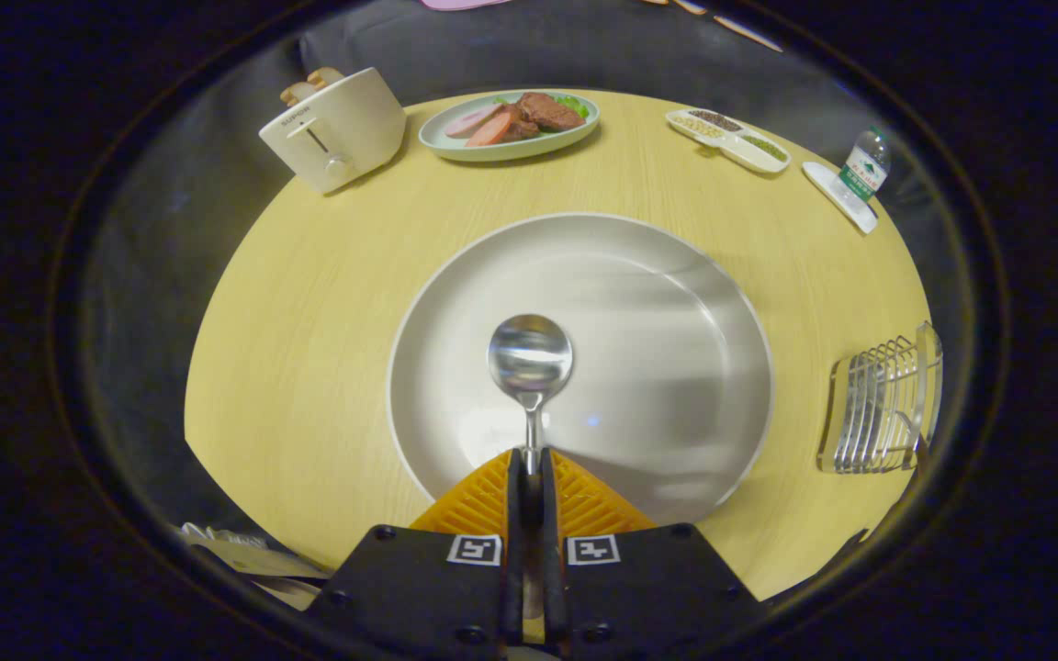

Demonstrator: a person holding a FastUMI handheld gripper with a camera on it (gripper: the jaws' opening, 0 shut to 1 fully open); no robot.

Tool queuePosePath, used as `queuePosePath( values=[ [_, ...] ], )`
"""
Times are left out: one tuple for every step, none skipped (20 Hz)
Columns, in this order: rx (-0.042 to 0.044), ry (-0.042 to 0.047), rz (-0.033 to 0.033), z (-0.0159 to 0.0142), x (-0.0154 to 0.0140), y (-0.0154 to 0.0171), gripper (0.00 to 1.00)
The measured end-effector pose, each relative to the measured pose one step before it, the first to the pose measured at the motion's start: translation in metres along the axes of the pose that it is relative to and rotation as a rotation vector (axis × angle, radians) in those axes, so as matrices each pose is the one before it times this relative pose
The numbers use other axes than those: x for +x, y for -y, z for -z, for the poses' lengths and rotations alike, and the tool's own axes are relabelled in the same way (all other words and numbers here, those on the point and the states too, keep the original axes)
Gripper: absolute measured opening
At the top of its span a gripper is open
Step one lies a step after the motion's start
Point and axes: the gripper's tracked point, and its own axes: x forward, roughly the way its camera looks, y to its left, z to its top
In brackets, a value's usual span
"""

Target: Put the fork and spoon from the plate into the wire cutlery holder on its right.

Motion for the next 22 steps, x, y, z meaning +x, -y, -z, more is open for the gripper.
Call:
queuePosePath(
  values=[
    [0.00161, 0.00134, -0.00388, 0.00066, -0.00314, 0.00075, 0.12],
    [0.00461, 0.01085, -0.00276, -0.00281, -0.00451, 0.00118, 0.12],
    [0.01078, 0.00736, -0.00424, -0.00131, -0.00524, 0.00136, 0.12],
    [0.01116, 0.00592, -0.00047, -0.00134, -0.00628, 0.00383, 0.12],
    [0.00970, 0.00275, -0.00011, -0.00113, -0.00853, 0.00531, 0.12],
    [-0.00075, 0.00648, 0.00117, -0.00198, -0.00843, 0.00673, 0.12],
    [-0.00440, 0.00198, 0.00972, -0.00082, -0.00894, 0.00987, 0.11],
    [-0.00099, 0.00663, 0.01043, -0.00155, -0.00801, 0.00939, 0.10],
    [0.00397, -0.00123, 0.01107, 0.00047, -0.00583, 0.01012, 0.08],
    [0.01774, 0.00817, 0.00964, -0.00012, -0.00021, 0.00640, 0.07],
    [0.00162, -0.01604, 0.00032, 0.00426, 0.00022, 0.00607, 0.06],
    [0.00989, -0.00932, -0.00924, 0.00298, 0.00114, 0.00000, 0.06],
    [0.00091, -0.00154, -0.00382, 0.00148, 0.00268, -0.00237, 0.06],
    [-0.01115, 0.00126, 0.00019, 0.00058, 0.00171, -0.00175, 0.06],
    [-0.00993, 0.00266, 0.00153, 0.00037, 0.00124, -0.00052, 0.06],
    [-0.00743, -0.00973, 0.00093, 0.00262, 0.00194, -0.00093, 0.06],
    [-0.01066, -0.01616, -0.00224, 0.00287, 0.00222, -0.00091, 0.06],
    [-0.00695, 0.00596, -0.00139, -0.00073, -0.00046, -0.00120, 0.06],
    [-0.00708, 0.00341, -0.00632, -0.00084, 0.00110, -0.00195, 0.06],
    [-0.00118, -0.00267, -0.00558, 0.00128, -0.00003, -0.00182, 0.05],
    [0.00103, 0.01135, -0.00509, -0.00225, -0.00101, -0.00183, 0.05],
    [0.00183, -0.00002, -0.00367, 0.00063, -0.00220, -0.00050, 0.04]
  ],
)
